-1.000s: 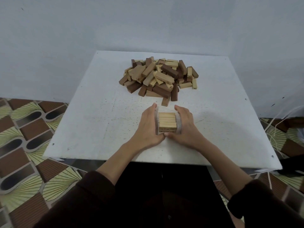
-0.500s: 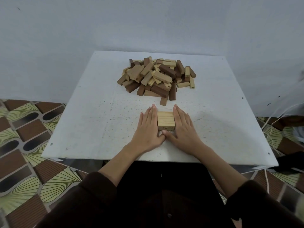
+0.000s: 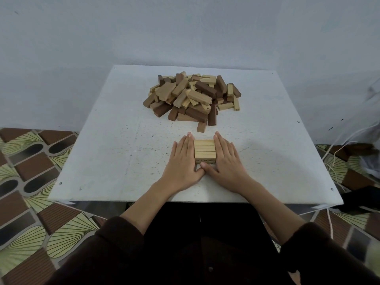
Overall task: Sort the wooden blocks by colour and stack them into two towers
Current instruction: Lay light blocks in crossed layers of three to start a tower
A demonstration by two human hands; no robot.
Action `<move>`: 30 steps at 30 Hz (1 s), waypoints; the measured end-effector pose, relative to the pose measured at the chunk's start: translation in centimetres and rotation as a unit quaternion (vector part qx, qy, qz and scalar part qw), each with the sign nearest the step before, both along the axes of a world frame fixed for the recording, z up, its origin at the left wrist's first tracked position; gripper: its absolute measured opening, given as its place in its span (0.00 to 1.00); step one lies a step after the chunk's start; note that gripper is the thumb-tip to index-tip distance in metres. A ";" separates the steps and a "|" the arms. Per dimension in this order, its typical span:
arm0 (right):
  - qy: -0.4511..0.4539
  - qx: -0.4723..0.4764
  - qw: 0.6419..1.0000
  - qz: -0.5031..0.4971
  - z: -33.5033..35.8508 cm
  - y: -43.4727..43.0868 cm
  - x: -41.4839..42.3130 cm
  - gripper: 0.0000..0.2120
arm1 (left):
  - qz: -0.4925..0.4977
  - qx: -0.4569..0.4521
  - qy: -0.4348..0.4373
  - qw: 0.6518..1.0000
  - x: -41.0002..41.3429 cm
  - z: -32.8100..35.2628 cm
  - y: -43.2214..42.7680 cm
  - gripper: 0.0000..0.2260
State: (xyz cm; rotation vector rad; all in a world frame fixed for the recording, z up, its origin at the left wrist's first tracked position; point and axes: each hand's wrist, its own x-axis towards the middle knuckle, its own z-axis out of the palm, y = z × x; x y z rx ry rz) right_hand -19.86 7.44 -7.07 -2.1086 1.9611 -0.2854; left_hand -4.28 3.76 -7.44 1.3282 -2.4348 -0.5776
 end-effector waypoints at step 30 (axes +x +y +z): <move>-0.162 0.000 0.981 0.102 4.3 -2.1 -1.4 0.39 | -0.023 0.165 0.166 0.972 0.4 3.3 -2.6 0.45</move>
